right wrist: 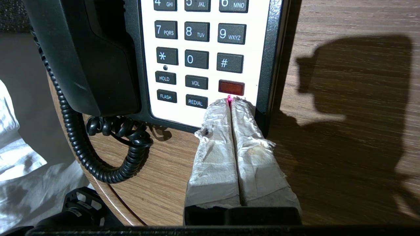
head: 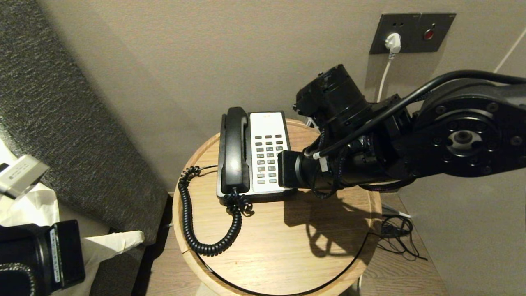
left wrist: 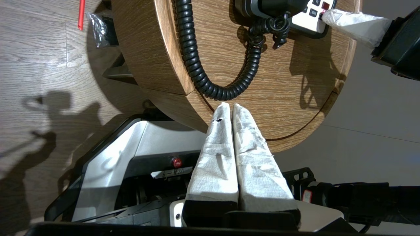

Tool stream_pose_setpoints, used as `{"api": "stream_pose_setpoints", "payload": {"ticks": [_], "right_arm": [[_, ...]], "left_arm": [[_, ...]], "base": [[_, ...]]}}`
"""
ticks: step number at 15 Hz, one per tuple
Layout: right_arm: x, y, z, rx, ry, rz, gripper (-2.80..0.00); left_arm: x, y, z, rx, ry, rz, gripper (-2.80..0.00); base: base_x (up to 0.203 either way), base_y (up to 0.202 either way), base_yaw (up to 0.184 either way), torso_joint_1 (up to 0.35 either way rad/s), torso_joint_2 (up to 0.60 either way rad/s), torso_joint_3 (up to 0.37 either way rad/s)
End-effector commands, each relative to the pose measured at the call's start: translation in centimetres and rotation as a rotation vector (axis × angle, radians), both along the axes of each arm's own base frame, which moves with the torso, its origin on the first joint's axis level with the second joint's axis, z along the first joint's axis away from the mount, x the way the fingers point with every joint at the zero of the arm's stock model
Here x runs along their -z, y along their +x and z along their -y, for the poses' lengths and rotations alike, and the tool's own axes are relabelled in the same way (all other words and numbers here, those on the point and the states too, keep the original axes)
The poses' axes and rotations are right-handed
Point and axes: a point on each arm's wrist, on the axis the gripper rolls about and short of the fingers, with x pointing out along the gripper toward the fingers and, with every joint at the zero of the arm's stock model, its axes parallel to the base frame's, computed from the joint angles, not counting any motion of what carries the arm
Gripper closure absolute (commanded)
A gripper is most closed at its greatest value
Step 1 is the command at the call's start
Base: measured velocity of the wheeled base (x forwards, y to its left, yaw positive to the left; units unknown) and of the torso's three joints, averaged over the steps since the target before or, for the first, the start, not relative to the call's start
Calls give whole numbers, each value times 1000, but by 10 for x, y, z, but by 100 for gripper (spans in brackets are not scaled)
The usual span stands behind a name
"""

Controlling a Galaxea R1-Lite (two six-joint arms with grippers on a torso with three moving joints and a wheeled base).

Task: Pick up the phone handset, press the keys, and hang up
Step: End the call using the dial pad

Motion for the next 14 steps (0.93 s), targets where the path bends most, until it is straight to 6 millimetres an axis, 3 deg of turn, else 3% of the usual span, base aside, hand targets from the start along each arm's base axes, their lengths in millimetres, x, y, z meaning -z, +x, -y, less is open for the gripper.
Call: {"api": "stream_pose_setpoints", "payload": {"ticks": [1,6,9,14], "right_arm": [[3,0,0,1,-8,-8,0],[6,1,-1,1,-11,-10,0],[-8,-7,2,-7,16,16,0],[-35,-27,26,-1,66,60,0]], "left_arm": [[1,0,0,-3,1,-7,0],[3,0,0,-2,5,-11,0],[2,-1,-1,-2,1,-5,0],[9,-1,-1,-7,3,-8,0]], "base": [[0,0,0,0,0,0],[0,0,0,0,0,0],[0,0,0,0,0,0],[0,0,0,0,0,0]]}}
